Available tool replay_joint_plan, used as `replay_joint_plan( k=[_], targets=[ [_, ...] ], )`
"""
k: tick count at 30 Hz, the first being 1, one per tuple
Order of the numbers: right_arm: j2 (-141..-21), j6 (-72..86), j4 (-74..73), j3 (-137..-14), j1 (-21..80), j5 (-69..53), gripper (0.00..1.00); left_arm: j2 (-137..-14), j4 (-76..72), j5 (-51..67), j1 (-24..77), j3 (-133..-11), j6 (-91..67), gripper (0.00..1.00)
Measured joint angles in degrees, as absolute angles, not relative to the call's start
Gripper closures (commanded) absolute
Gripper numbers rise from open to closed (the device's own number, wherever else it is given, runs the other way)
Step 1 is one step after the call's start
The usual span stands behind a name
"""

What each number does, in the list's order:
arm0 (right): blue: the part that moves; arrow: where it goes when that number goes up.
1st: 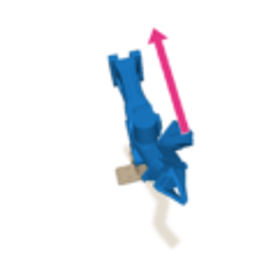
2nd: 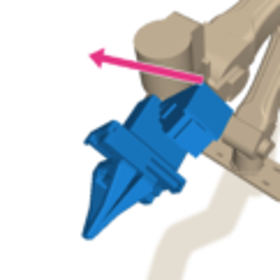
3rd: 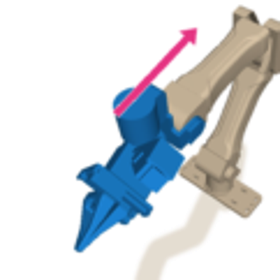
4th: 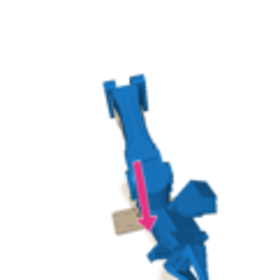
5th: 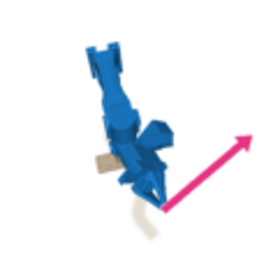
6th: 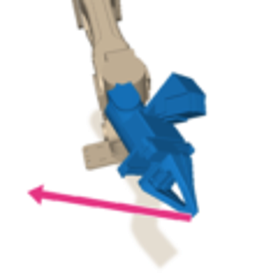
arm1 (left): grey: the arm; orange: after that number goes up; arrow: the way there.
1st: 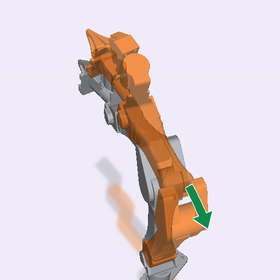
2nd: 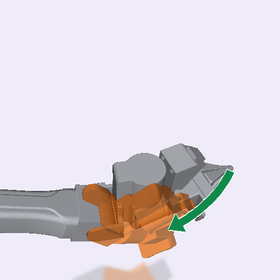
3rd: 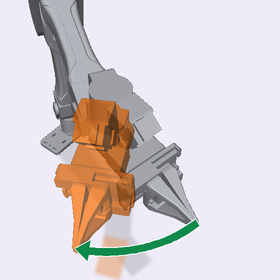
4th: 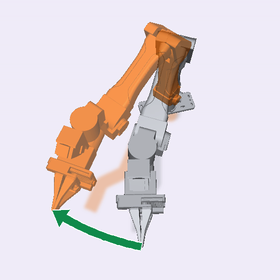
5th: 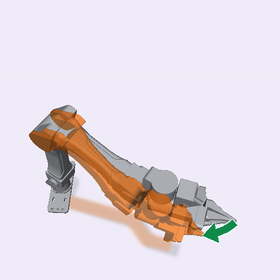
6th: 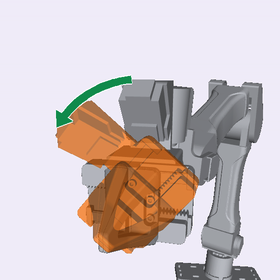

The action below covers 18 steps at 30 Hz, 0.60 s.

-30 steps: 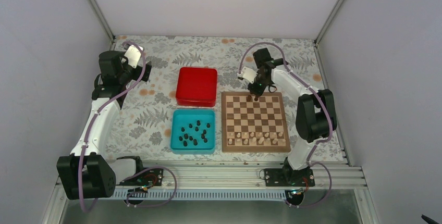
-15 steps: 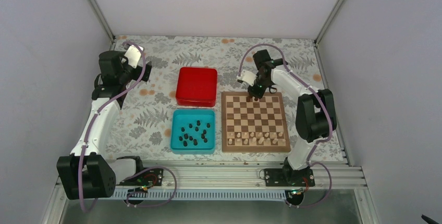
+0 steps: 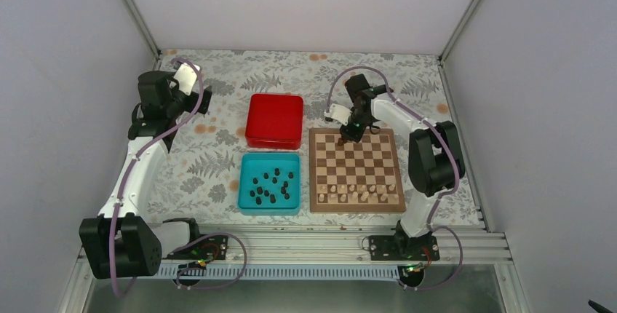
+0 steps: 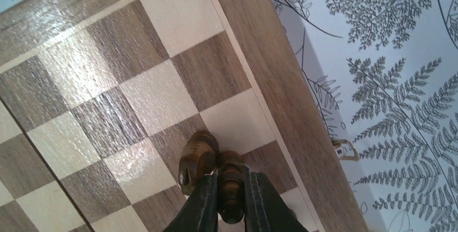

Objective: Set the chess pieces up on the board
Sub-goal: Place the chess piece on the chessboard.

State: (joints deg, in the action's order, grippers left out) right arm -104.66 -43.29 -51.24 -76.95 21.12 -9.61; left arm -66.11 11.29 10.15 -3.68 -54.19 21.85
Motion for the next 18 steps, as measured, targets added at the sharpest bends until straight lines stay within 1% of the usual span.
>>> replay_joint_plan(
  k=[18],
  targets=[
    [-106.39,-42.39,-48.42,-77.89,23.35,-10.26,0.96,-66.11,11.27,10.15,-3.73,-54.19,21.85,0.00]
  ],
)
